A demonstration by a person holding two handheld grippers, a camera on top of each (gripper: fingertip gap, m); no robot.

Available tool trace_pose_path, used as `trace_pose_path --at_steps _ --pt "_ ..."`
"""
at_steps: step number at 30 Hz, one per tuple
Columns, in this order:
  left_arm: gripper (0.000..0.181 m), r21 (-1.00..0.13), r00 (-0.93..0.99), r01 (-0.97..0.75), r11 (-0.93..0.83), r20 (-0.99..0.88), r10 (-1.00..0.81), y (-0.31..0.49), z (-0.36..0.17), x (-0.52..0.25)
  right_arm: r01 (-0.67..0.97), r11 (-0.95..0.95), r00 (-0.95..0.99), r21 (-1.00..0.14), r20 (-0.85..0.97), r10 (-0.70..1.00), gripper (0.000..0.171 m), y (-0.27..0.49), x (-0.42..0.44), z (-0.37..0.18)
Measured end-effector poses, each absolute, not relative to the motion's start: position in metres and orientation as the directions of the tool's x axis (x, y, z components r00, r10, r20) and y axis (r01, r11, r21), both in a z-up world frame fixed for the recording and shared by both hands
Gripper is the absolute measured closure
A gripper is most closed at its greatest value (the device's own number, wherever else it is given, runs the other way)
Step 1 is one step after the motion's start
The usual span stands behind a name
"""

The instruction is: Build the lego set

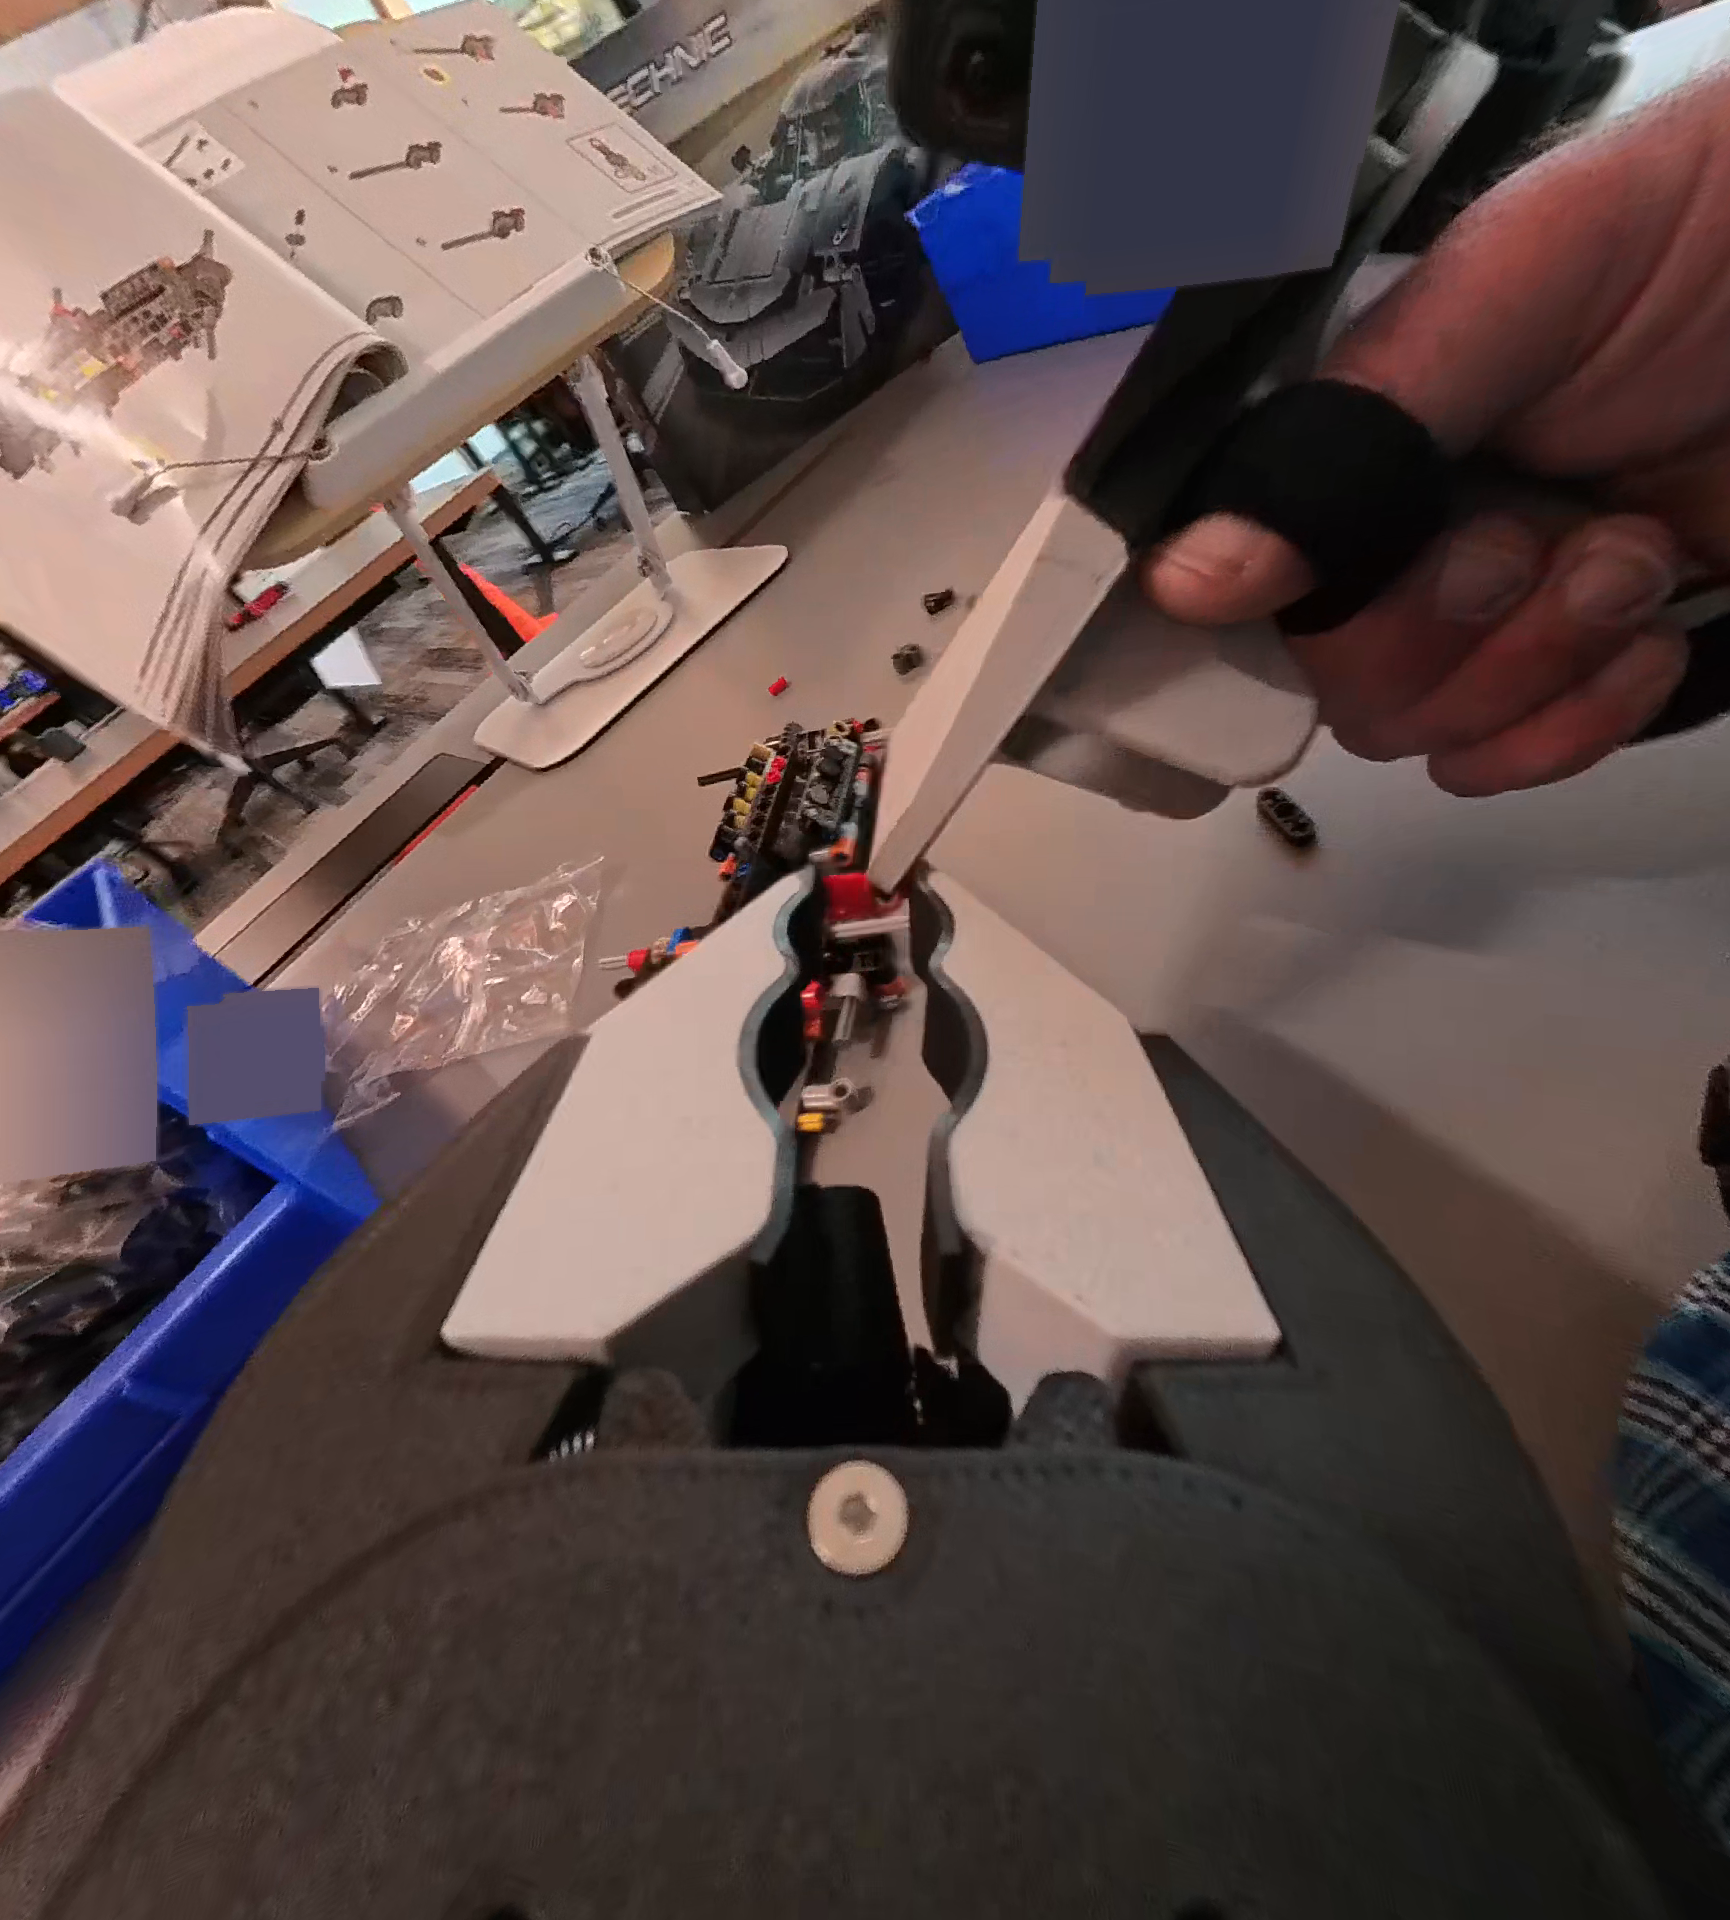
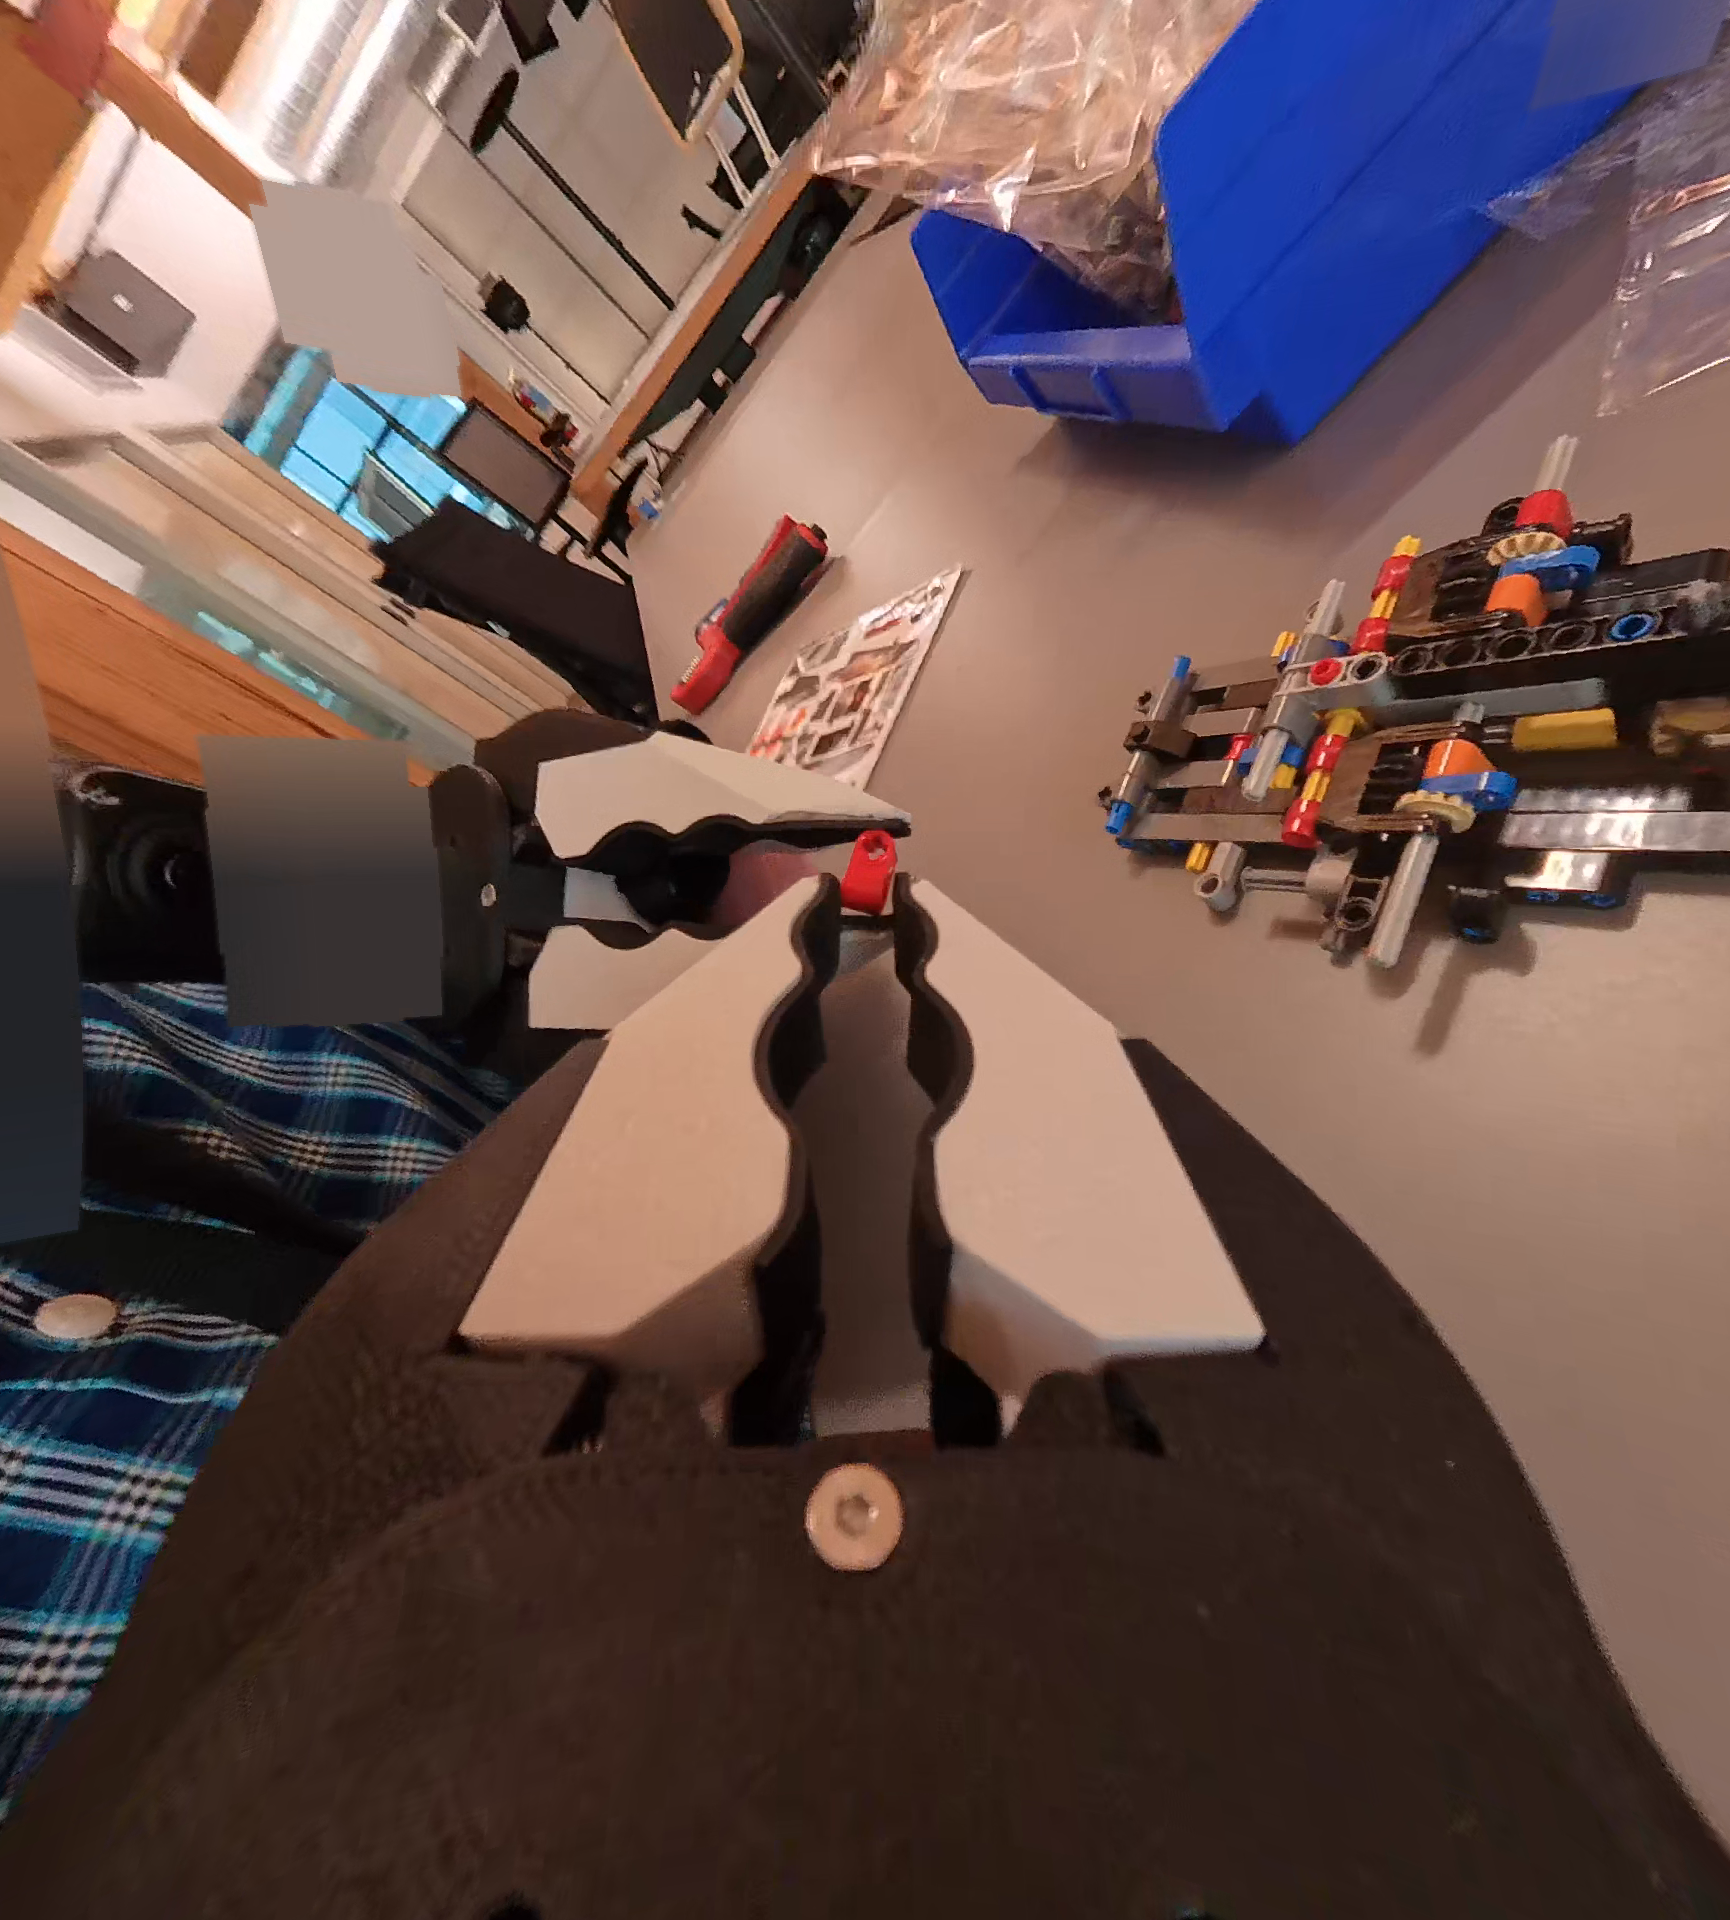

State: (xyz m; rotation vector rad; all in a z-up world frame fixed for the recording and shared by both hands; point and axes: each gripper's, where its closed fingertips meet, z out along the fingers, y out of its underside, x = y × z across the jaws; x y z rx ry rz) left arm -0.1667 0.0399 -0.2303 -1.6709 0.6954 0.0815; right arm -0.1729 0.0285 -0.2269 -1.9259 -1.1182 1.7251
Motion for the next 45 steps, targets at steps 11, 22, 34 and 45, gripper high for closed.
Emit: trace_pose_path --at_steps 11,22,34,45 --pt "0.154 -0.822 0.712 -0.568 -0.024 -0.477 -0.515 0.033 -0.238 -0.165 0.444 -0.515 -0.046 -0.733 -0.593 0.804 0.167 0.027 -0.158 -0.234" --pt "0.160 -0.840 0.705 -0.541 -0.040 -0.427 -0.566 0.031 -0.237 -0.163 0.450 -0.390 -0.048 -0.803 -0.458 0.888 0.167 0.025 -0.161 -0.233" --pt "0.162 -0.940 0.814 -0.232 -0.251 -0.047 -0.579 0.032 -0.241 -0.177 0.429 -0.258 -0.027 -0.866 -0.298 0.954 0.167 0.027 -0.171 -0.235" --pt "0.160 -0.940 0.800 -0.036 -0.340 0.177 -0.574 0.029 -0.235 -0.184 0.442 -0.097 0.017 -0.892 -0.100 0.995 0.167 0.031 -0.181 -0.239"
